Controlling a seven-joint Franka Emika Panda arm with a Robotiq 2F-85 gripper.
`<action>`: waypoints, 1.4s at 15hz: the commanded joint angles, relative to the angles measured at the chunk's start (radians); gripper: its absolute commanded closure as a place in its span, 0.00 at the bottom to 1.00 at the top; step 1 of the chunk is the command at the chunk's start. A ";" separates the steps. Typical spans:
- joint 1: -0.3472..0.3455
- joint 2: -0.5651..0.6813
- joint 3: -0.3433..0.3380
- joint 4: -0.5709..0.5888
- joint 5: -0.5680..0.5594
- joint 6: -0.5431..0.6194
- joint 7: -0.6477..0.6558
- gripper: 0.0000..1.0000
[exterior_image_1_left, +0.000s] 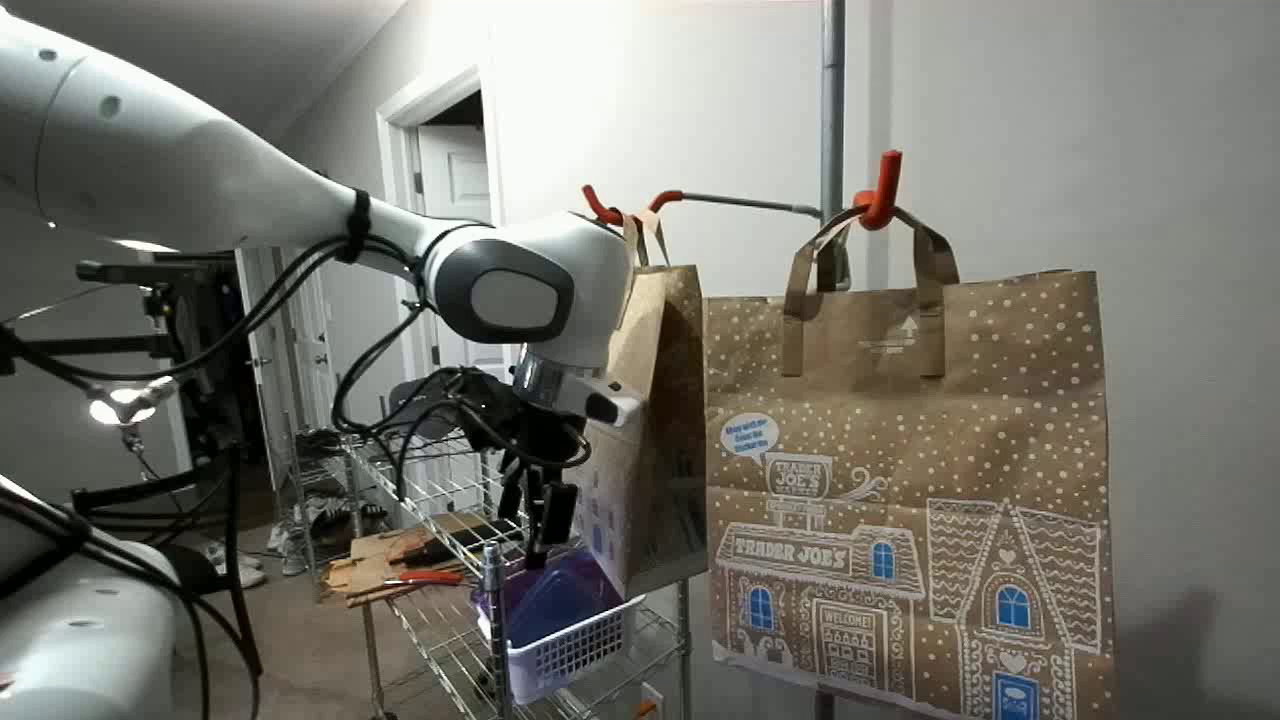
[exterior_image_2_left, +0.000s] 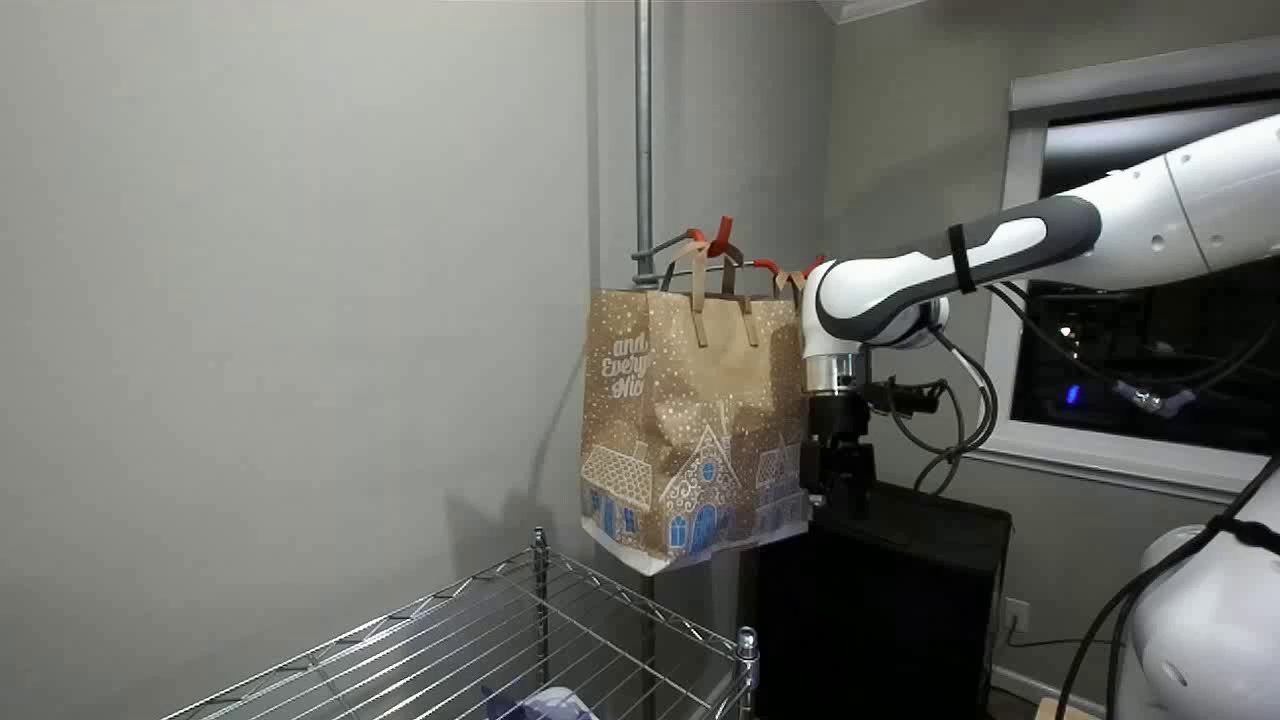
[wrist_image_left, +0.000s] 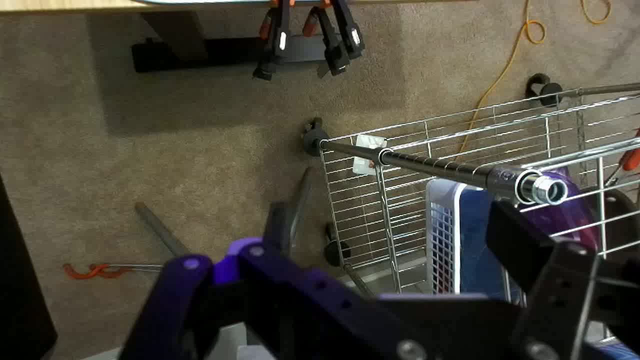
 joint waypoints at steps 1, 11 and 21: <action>-0.021 0.002 0.018 0.002 0.007 -0.003 -0.008 0.00; -0.049 -0.094 0.051 0.003 -0.085 -0.012 0.029 0.00; -0.086 -0.426 0.134 0.003 -0.296 0.066 0.110 0.00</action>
